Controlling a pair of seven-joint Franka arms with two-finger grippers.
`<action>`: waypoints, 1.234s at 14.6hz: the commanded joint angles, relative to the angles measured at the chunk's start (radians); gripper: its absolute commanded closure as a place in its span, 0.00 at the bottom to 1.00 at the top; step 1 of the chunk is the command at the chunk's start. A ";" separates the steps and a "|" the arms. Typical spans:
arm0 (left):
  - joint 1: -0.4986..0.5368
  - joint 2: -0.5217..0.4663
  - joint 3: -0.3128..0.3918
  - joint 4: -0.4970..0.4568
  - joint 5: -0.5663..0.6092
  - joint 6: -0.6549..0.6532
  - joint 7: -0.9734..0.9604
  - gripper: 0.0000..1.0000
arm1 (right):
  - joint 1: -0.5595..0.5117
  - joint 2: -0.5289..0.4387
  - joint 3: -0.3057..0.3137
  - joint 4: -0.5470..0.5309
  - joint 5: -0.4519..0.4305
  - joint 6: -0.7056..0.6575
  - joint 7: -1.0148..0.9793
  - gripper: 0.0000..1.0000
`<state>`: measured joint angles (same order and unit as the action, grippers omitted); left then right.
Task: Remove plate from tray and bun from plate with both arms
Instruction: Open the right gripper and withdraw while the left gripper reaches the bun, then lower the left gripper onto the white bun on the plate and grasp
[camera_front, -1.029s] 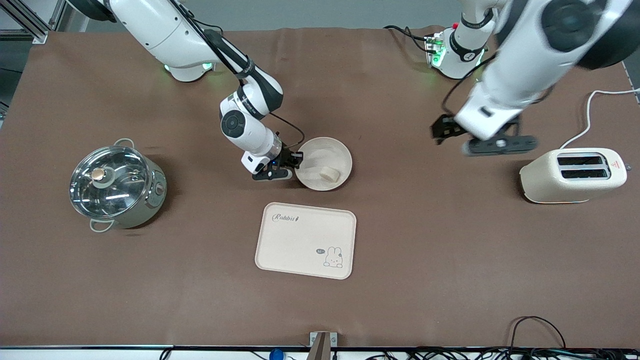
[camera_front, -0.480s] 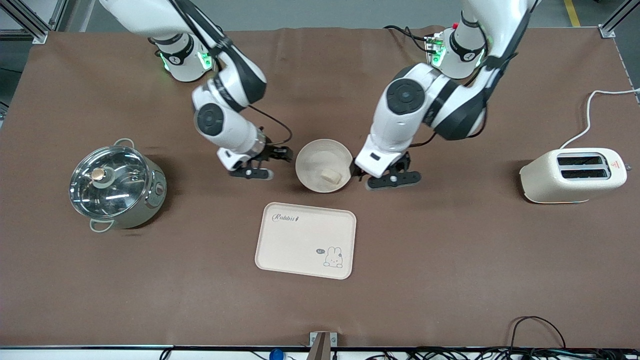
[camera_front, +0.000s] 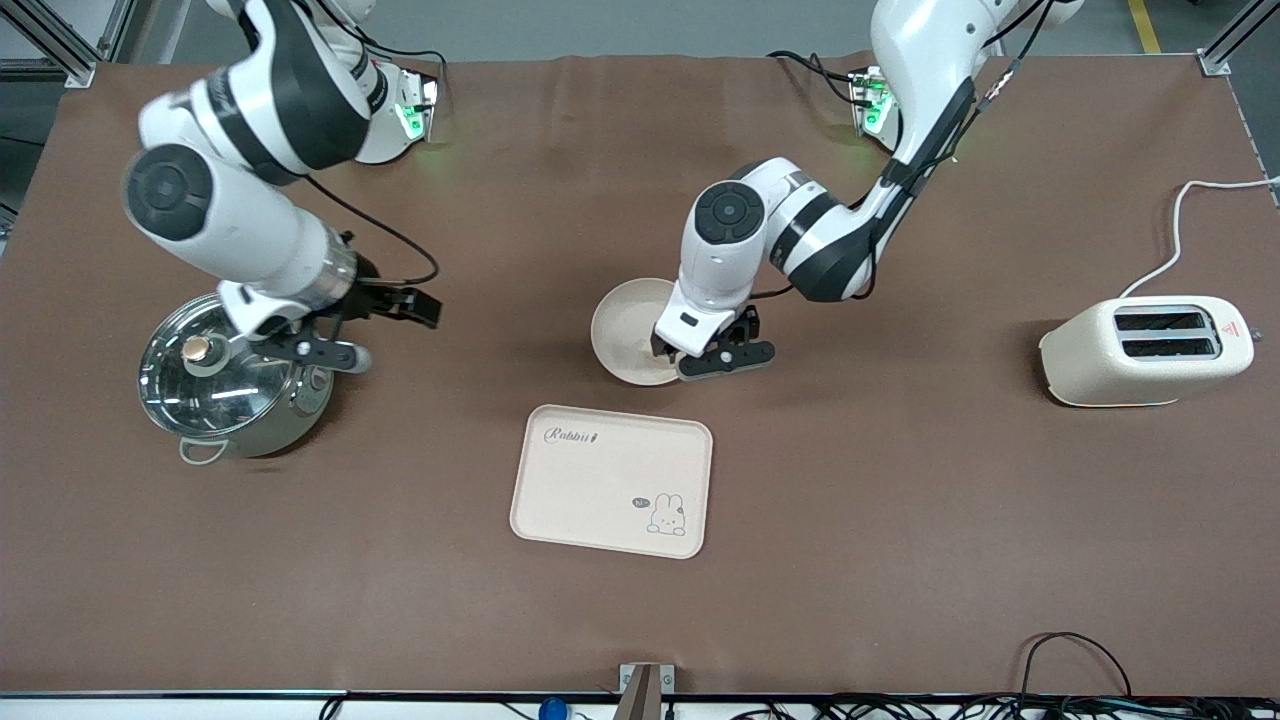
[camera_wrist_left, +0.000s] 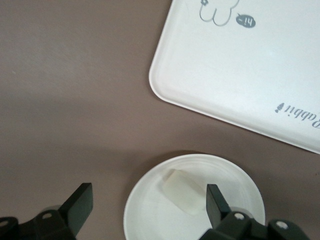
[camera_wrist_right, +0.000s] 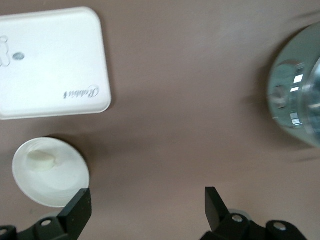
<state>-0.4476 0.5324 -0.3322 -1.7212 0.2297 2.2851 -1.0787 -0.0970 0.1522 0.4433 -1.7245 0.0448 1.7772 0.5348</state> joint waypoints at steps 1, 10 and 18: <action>-0.042 0.063 0.002 0.029 0.025 0.059 -0.084 0.00 | -0.050 -0.060 0.014 0.000 -0.048 -0.028 -0.059 0.00; -0.086 0.185 0.013 0.012 0.236 0.178 -0.299 0.00 | -0.058 -0.198 -0.323 0.057 -0.034 -0.222 -0.560 0.00; -0.086 0.178 0.002 0.000 0.237 0.171 -0.363 0.72 | 0.032 -0.189 -0.446 0.177 -0.049 -0.275 -0.599 0.00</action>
<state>-0.5267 0.7216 -0.3314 -1.7178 0.4453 2.4601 -1.4067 -0.1149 -0.0431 0.0110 -1.5603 0.0085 1.5097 -0.0761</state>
